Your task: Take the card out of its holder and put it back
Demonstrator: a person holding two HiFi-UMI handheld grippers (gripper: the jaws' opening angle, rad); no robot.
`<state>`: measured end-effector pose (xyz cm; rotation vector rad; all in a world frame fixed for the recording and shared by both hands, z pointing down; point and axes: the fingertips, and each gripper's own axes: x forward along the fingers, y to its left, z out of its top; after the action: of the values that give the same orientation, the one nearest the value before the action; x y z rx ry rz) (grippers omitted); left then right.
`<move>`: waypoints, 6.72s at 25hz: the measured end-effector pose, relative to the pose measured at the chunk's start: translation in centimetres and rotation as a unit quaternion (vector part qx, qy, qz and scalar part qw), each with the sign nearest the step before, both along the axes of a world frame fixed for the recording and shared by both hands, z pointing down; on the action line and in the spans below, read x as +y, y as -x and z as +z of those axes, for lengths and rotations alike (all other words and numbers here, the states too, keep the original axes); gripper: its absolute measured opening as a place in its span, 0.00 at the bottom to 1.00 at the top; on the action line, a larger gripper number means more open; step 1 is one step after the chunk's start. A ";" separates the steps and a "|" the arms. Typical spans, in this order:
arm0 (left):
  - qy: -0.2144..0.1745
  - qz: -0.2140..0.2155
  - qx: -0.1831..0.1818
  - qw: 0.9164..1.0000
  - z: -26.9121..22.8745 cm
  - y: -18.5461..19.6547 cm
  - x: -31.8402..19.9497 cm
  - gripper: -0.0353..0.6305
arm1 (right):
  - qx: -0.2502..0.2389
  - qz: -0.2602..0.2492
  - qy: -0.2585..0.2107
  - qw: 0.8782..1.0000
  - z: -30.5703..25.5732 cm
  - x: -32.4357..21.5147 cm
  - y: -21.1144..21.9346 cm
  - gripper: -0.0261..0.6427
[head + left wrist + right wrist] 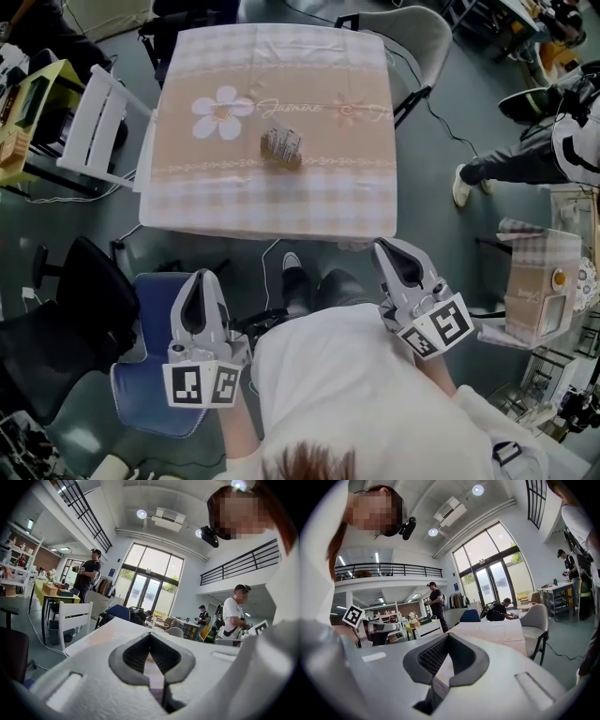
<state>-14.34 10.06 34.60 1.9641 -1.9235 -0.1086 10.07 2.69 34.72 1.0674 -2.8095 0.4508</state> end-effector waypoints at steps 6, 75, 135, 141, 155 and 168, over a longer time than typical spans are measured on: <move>-0.003 0.016 0.004 1.000 0.3 0.8 -1.5 0.06 | 0.002 0.008 -0.001 1.000 0.2 -0.7 1.3 0.04; -0.011 -0.038 -0.005 0.999 -1.9 4.5 -12.9 0.06 | 0.025 -0.072 -0.014 0.997 0.9 -17.9 7.6 0.15; 0.008 -0.122 -0.008 0.992 -1.7 9.7 -9.3 0.06 | 0.111 -0.143 0.090 0.979 13.6 -22.1 16.4 0.07; 0.003 -0.104 -0.006 0.995 -1.6 9.2 -9.6 0.06 | 0.103 -0.140 0.076 0.982 12.1 -22.4 16.3 0.07; -0.018 -0.086 0.027 0.996 -1.4 9.9 -10.4 0.06 | 0.055 -0.097 0.029 0.993 6.1 -23.2 15.4 0.07; -0.034 -0.005 0.014 0.999 -2.3 9.7 -12.7 0.06 | -0.015 -0.019 -0.062 0.998 -4.9 -19.7 10.9 0.07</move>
<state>-24.00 -2.63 32.25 1.9867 -1.9359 -0.2058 -0.82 -16.98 29.83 1.0352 -2.9115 0.2946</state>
